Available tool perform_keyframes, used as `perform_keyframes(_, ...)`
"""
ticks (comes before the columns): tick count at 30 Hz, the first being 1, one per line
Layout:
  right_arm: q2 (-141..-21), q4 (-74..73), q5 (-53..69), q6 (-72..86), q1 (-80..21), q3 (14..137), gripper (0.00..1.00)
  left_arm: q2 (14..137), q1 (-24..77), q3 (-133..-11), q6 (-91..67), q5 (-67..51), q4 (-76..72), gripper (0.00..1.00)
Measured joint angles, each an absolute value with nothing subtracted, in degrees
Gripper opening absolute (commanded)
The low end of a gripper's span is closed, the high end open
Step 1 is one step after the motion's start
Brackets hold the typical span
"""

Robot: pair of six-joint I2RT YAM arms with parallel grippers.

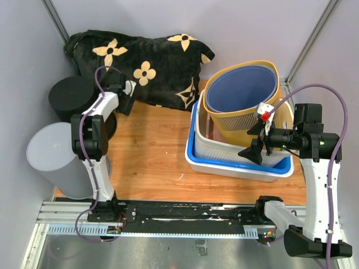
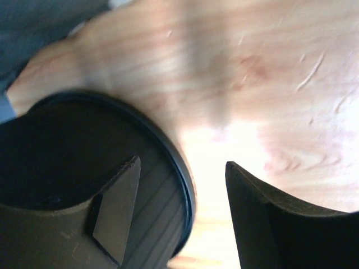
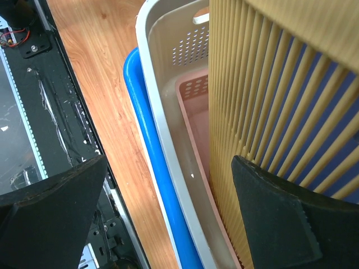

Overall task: Turn the large container upside down
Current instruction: Move the container to the center of the board.

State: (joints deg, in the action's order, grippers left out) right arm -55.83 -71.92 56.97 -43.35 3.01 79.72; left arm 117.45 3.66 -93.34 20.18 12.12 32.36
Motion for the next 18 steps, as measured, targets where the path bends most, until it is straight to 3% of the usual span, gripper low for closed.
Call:
perform_keyframes(5,-55.83,-71.92,57.06,-43.48,3.01,79.42,0.96,107.96,0.86,-86.11,21.17,10.13,33.41,0.69)
perform_keyframes(9,-55.09,-71.81,56.95,-43.64,3.01,78.41,0.96,101.95,1.06,-85.34,20.49,2.37,36.1,0.82)
perform_keyframes(15,-53.21,-75.7,51.2,-46.57,4.1,78.5,0.96,97.32,1.26,-97.14,16.75,-24.27,46.3,0.98)
perform_keyframes(18,-48.12,-76.77,46.15,-49.3,7.55,75.46,0.97,94.21,1.8,-103.92,15.64,-36.62,48.29,0.99)
